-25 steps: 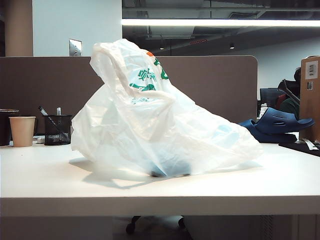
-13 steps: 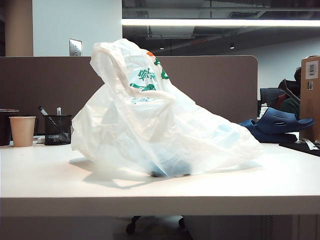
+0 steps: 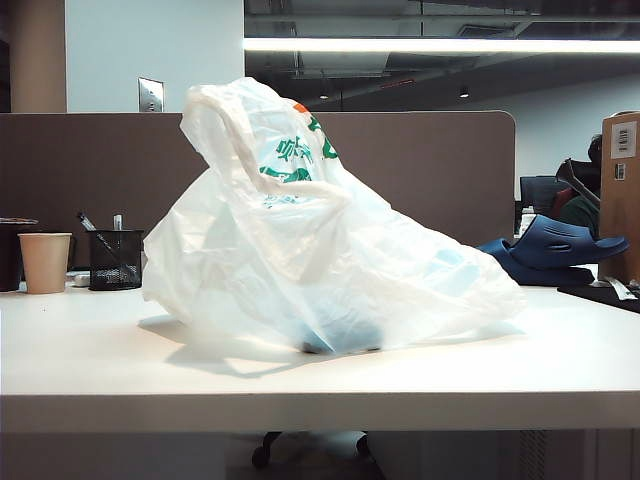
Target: Put the power bank into the bag.
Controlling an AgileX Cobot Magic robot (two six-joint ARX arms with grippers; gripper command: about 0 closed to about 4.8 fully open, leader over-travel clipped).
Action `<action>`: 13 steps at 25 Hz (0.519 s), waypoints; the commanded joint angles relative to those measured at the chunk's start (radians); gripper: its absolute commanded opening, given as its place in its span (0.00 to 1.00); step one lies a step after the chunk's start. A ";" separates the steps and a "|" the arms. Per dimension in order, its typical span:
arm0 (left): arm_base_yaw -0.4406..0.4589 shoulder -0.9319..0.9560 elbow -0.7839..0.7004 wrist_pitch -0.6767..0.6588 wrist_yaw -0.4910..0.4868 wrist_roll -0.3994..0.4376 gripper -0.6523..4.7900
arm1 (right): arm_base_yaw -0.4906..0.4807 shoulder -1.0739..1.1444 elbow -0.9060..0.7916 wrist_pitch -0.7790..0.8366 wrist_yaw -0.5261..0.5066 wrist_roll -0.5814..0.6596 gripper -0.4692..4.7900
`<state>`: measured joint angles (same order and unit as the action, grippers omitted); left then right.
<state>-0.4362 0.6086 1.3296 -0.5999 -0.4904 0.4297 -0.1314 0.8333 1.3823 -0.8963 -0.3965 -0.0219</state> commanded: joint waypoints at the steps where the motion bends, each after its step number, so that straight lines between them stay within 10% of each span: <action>1: 0.002 -0.001 0.002 0.006 -0.004 0.003 0.11 | 0.002 -0.013 -0.007 0.010 -0.006 -0.005 0.08; 8: 0.002 -0.006 0.002 -0.014 0.019 -0.090 0.11 | 0.002 -0.039 -0.024 0.009 -0.005 -0.006 0.08; 13: 0.002 -0.037 0.000 -0.054 0.249 -0.124 0.11 | 0.001 -0.084 -0.037 0.006 -0.002 -0.013 0.08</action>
<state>-0.4366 0.5735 1.3289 -0.6312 -0.2985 0.3328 -0.1314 0.7643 1.3479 -0.9089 -0.3962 -0.0288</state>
